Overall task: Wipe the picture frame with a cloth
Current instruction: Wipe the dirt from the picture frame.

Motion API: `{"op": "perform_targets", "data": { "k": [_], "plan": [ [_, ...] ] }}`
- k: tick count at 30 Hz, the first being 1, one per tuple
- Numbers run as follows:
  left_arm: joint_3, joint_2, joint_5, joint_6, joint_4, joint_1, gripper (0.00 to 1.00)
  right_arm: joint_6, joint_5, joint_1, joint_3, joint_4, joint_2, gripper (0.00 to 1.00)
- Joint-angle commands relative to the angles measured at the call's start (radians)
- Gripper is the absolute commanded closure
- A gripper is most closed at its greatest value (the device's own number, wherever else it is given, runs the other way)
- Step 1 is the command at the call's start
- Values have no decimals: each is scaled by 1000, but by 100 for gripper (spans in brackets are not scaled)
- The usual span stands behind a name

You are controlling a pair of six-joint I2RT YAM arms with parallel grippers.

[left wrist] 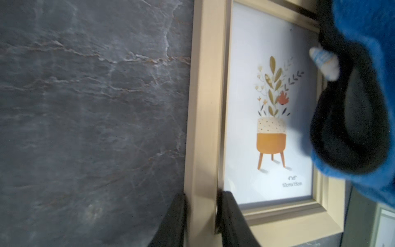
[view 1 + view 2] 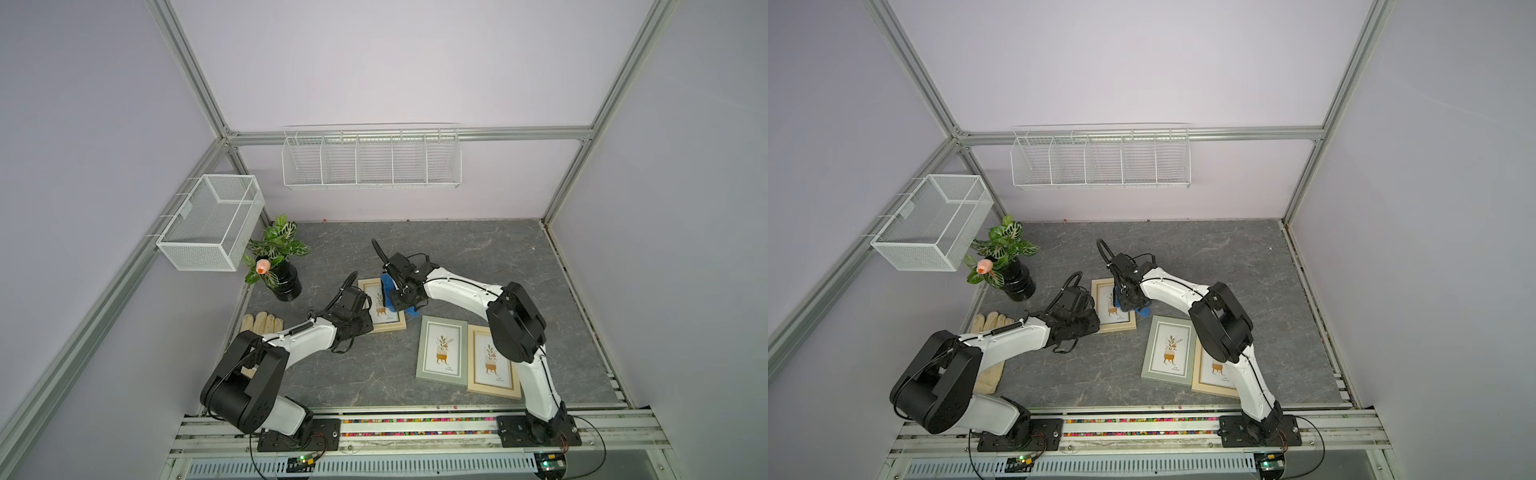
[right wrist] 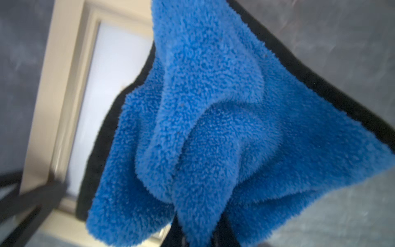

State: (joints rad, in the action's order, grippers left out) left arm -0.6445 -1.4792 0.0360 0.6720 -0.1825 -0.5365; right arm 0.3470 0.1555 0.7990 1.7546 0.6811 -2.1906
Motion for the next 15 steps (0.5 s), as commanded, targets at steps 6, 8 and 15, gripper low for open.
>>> {"op": "perform_targets", "data": {
  "k": [6,8,15],
  "plan": [
    [17,-53,55,-3,-102,12,72,3,-14,57,-178,40,82,93],
    [19,-53,53,-9,-98,12,72,24,-40,69,-245,25,127,93],
    [0,-71,22,-62,-84,-12,72,3,-33,18,-180,24,110,93]
  ]
}}
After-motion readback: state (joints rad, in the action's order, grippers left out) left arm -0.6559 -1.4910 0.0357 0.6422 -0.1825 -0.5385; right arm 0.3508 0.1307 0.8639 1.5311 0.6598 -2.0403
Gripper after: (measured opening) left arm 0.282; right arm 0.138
